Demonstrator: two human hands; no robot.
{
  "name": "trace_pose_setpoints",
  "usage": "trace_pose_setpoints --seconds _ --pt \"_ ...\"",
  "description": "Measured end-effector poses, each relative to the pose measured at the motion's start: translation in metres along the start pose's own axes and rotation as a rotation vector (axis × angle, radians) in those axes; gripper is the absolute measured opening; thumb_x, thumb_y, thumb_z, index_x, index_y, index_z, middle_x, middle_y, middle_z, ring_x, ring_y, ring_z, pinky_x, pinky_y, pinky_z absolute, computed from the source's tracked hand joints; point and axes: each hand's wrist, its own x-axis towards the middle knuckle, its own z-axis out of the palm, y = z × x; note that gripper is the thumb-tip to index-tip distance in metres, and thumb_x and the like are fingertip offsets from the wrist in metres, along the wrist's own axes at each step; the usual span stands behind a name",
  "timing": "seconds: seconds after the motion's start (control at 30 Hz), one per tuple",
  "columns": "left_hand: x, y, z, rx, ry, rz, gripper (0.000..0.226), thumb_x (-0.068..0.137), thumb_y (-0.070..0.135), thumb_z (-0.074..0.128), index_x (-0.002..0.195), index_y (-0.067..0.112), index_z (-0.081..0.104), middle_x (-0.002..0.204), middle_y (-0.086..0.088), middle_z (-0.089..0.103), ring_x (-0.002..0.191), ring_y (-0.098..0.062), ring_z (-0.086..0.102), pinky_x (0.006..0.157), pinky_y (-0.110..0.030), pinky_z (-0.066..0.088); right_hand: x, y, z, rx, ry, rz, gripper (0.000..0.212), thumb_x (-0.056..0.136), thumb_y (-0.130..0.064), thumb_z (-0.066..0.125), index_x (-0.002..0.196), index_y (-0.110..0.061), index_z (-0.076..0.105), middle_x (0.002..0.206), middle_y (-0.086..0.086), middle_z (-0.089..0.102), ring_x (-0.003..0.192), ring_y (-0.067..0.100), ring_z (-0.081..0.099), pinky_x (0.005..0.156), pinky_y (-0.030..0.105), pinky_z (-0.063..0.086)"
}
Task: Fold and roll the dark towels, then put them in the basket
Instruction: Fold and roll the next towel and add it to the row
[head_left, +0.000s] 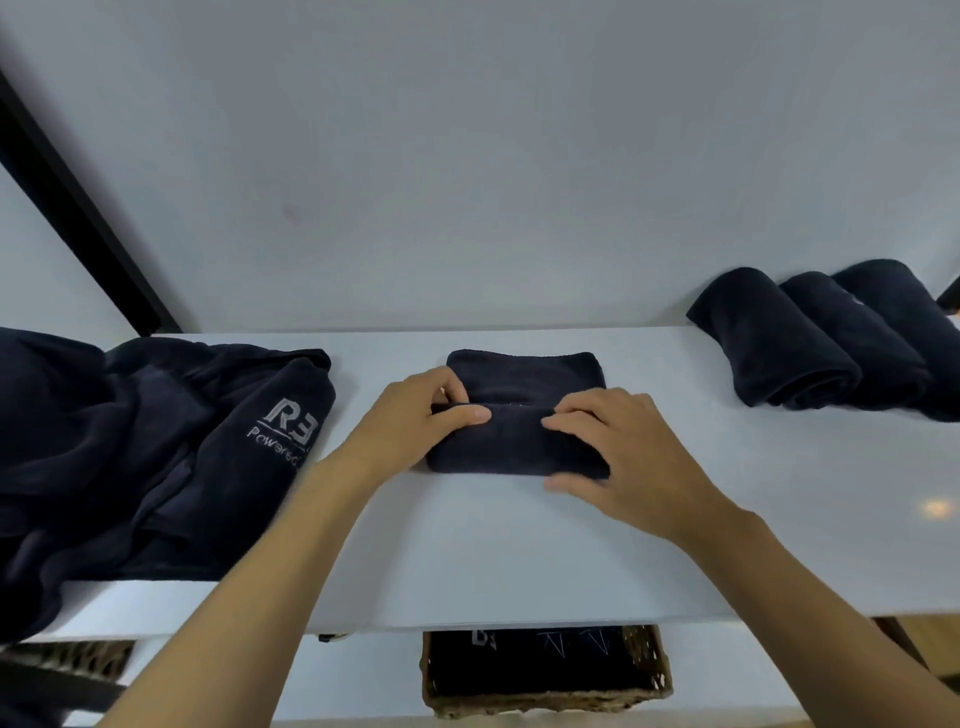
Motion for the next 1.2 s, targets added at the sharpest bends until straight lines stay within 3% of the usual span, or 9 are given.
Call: trace_pose_setpoints --seconds 0.1,0.23,0.33,0.47,0.63,0.77,0.9,1.03,1.2 --pt "-0.009 -0.004 0.008 0.19 0.291 0.235 0.031 0.08 0.058 0.062 0.084 0.027 0.063 0.086 0.015 0.059 0.083 -0.005 0.051 0.07 -0.022 0.043 0.0 0.004 0.001 0.034 -0.069 0.011 0.045 0.078 -0.035 0.075 0.12 -0.023 0.061 0.122 -0.009 0.059 0.108 0.012 0.051 0.09 0.028 0.036" --pt "-0.026 -0.014 0.017 0.398 0.192 0.453 0.062 0.07 0.064 0.068 0.119 0.028 0.059 0.116 0.016 0.05 0.102 -0.009 0.043 0.084 -0.021 0.042 0.017 0.008 -0.021 0.366 -0.198 0.238 0.029 0.087 -0.03 0.07 0.114 -0.034 0.061 0.109 -0.024 0.062 0.096 -0.001 0.055 0.086 0.02 0.044" --pt "-0.023 -0.009 0.014 0.268 0.081 0.357 0.049 0.074 0.047 0.077 0.117 0.037 0.057 0.112 0.023 0.044 0.101 -0.001 0.044 0.083 -0.013 0.036 0.027 0.016 -0.037 0.568 -0.348 0.361 0.018 0.087 -0.032 0.068 0.104 -0.037 0.063 0.1 -0.021 0.066 0.093 -0.004 0.06 0.078 0.017 0.047" --pt "0.003 0.004 0.003 -0.121 -0.05 0.12 0.024 0.078 0.04 0.075 0.099 0.038 0.063 0.097 0.019 0.065 0.09 0.001 0.059 0.07 -0.014 0.047 0.038 0.025 -0.035 0.623 -0.374 0.512 0.01 0.091 -0.04 0.061 0.098 -0.034 0.063 0.097 -0.019 0.066 0.09 -0.001 0.061 0.077 0.022 0.046" --pt "0.03 0.01 0.006 -0.168 -0.028 -0.035 0.019 0.091 0.048 0.056 0.09 0.03 0.063 0.092 0.012 0.066 0.09 -0.009 0.062 0.062 -0.021 0.046 0.026 0.016 -0.02 0.106 0.065 0.216 0.023 0.087 -0.045 0.062 0.105 -0.03 0.065 0.108 -0.012 0.063 0.101 0.013 0.056 0.089 0.035 0.044" --pt "0.049 0.017 0.008 -0.09 0.016 -0.176 0.031 0.089 0.055 0.056 0.095 0.024 0.06 0.097 0.009 0.062 0.093 -0.014 0.059 0.067 -0.026 0.044 0.017 0.023 -0.002 -0.157 -0.06 0.098 0.062 0.071 -0.049 0.079 0.124 -0.025 0.057 0.127 -0.005 0.06 0.117 0.02 0.055 0.099 0.041 0.037" --pt "0.052 0.023 0.017 0.061 0.321 -0.216 0.038 0.089 0.056 0.054 0.107 0.022 0.054 0.103 0.002 0.061 0.095 -0.022 0.059 0.082 -0.039 0.049 0.04 0.028 -0.003 -0.184 -0.106 0.131 0.05 0.082 -0.038 0.069 0.128 -0.026 0.053 0.123 -0.005 0.061 0.107 0.022 0.056 0.096 0.035 0.035" --pt "0.035 0.027 0.036 -0.539 0.555 -0.352 0.052 0.089 0.044 0.061 0.132 0.023 0.042 0.12 -0.002 0.056 0.104 -0.02 0.058 0.079 -0.03 0.047 0.053 0.026 -0.015 0.007 -0.167 0.349 0.046 0.082 -0.041 0.062 0.124 -0.029 0.049 0.105 -0.007 0.064 0.093 0.019 0.059 0.081 0.031 0.048" --pt "0.034 0.072 0.094 -0.799 0.446 -0.28 0.061 0.092 0.022 0.062 0.145 0.022 0.032 0.134 0.002 0.053 0.116 -0.014 0.056 0.096 -0.032 0.048 0.051 0.03 -0.029 0.5 -0.14 0.746 0.036 0.078 -0.036 0.068 0.111 -0.03 0.055 0.092 -0.008 0.066 0.082 0.012 0.065 0.063 0.027 0.055"
